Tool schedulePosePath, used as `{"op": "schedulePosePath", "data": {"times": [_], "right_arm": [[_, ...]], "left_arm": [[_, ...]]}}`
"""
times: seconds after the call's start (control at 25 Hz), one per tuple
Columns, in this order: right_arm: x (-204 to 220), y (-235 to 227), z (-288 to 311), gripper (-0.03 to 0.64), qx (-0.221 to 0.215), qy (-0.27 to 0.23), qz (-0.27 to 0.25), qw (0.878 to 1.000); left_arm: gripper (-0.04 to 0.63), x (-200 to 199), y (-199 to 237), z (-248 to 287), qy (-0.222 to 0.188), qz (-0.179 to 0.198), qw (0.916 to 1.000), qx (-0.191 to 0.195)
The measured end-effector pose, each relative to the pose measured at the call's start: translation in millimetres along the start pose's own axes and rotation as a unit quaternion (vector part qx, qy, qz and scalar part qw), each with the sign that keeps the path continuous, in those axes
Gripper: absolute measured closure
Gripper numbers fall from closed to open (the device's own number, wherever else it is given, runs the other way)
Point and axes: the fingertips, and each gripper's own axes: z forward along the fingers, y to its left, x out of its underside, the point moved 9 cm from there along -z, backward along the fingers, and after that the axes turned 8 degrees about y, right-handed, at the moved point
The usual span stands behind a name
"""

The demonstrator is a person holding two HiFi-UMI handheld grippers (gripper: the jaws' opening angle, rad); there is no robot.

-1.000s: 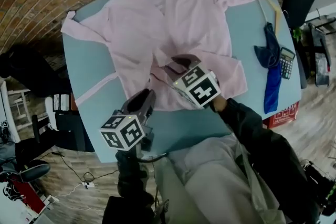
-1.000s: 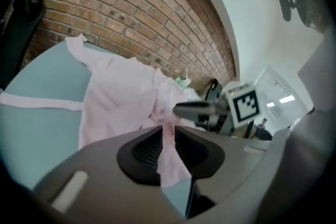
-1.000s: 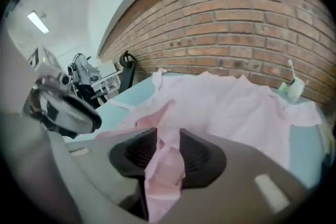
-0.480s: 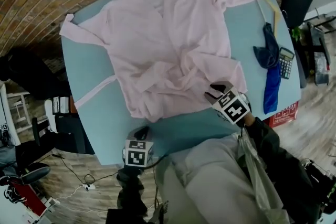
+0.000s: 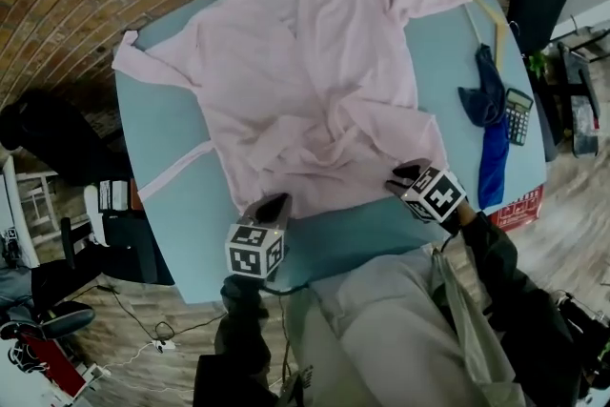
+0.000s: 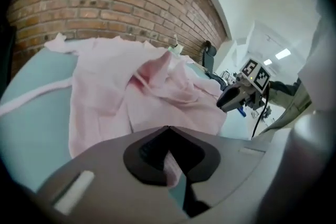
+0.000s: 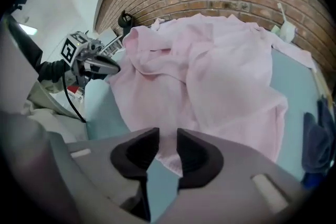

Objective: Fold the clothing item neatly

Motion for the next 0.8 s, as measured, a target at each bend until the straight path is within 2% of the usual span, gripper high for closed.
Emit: {"op": "schedulePosePath", "data": {"times": [0.08,0.12,0.36,0.4,0.48,0.52,0.56,0.64,0.72,0.8], "right_arm": [[9,-5,-2,0.517,-0.005,-0.004,0.016,1.0],[14,-7,-3,0.518,-0.006,-0.005,0.02,1.0],[36,0,-5,0.518,-0.028,0.004,0.014,0.999],[35,3,-9,0.518,-0.046,-0.015,0.013,0.999],[27,-1,-35,0.518,-0.085,-0.107,0.043,0.99],[20,-12,-56,0.517,-0.087,-0.171,0.079,0.978],[12,-31,-77,0.517,-0.073,-0.236,0.12,0.962],[-5,-86,-113,0.49,-0.01,-0.333,0.186,0.925],[-21,-158,-132,0.474,0.066,-0.378,0.239,0.892],[-34,-227,-141,0.466,0.126,-0.406,0.31,0.85]], "left_arm": [[0.586,21,6,-1,0.014,-0.053,0.9982,0.024],[0.586,31,5,-3,0.019,-0.068,0.997,0.031],[0.586,70,-1,-13,0.05,-0.099,0.9934,0.028],[0.586,73,-2,-17,0.047,-0.099,0.9936,0.025],[0.586,68,-10,-34,0.01,-0.085,0.9961,0.022],[0.587,58,-15,-46,-0.03,-0.078,0.9961,0.026],[0.586,44,-18,-59,-0.078,-0.078,0.9933,0.034],[0.586,9,-21,-79,-0.163,-0.099,0.9805,0.047],[0.588,-23,-17,-85,-0.215,-0.123,0.9681,0.041],[0.586,-45,-11,-81,-0.242,-0.136,0.9608,0.005]]}}
